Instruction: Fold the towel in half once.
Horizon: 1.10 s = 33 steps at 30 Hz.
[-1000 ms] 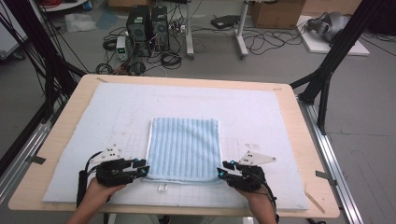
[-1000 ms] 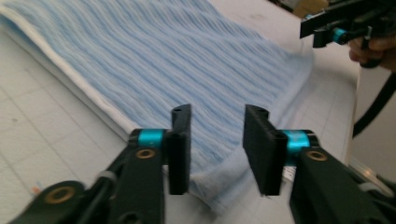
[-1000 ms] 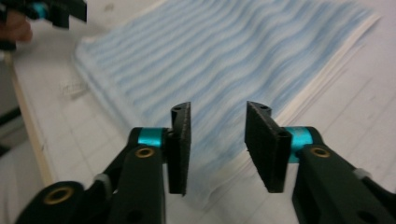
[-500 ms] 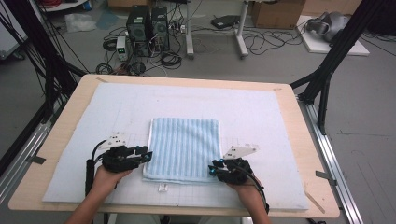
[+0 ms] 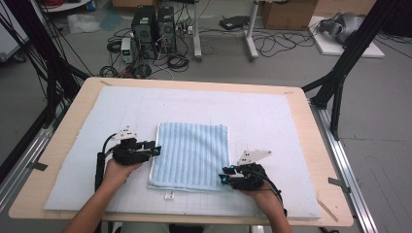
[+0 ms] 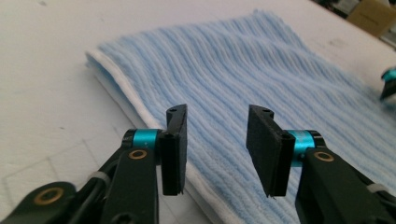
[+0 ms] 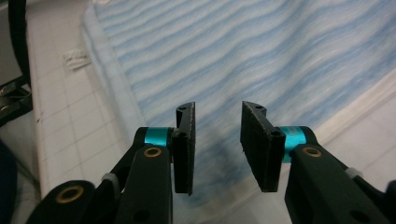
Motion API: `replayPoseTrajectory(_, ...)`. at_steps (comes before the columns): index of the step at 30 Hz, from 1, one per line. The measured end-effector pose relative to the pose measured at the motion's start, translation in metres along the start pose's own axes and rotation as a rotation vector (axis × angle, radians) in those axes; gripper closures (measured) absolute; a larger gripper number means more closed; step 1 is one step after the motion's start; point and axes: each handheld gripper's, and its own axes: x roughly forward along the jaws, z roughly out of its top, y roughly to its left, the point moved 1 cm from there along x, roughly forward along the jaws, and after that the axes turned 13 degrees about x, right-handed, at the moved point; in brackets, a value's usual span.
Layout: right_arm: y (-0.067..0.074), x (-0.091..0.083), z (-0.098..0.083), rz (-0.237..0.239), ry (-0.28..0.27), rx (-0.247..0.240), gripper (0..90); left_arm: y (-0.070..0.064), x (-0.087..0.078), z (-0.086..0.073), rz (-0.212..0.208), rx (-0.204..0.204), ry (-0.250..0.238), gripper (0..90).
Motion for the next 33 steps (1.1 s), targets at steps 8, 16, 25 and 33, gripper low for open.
replayPoseTrajectory(8, -0.017, 0.002, 0.01, -0.067, -0.049, 0.039, 59.7, -0.005, 0.011, -0.004, -0.011, 0.048, 0.093, 69.3)
replayPoseTrajectory(16, -0.037, 0.006, 0.028, -0.173, -0.109, 0.09, 55.6, -0.015, 0.0, -0.006, -0.032, 0.11, 0.14, 73.3)
replayPoseTrajectory(25, -0.068, 0.041, 0.07, -0.293, -0.122, 0.112, 72.5, 0.02, 0.015, 0.018, 0.056, 0.053, -0.023, 64.0)
replayPoseTrajectory(33, -0.087, 0.067, 0.086, -0.388, -0.076, 0.138, 75.0, 0.045, 0.041, 0.033, 0.116, 0.015, 0.011, 69.5)
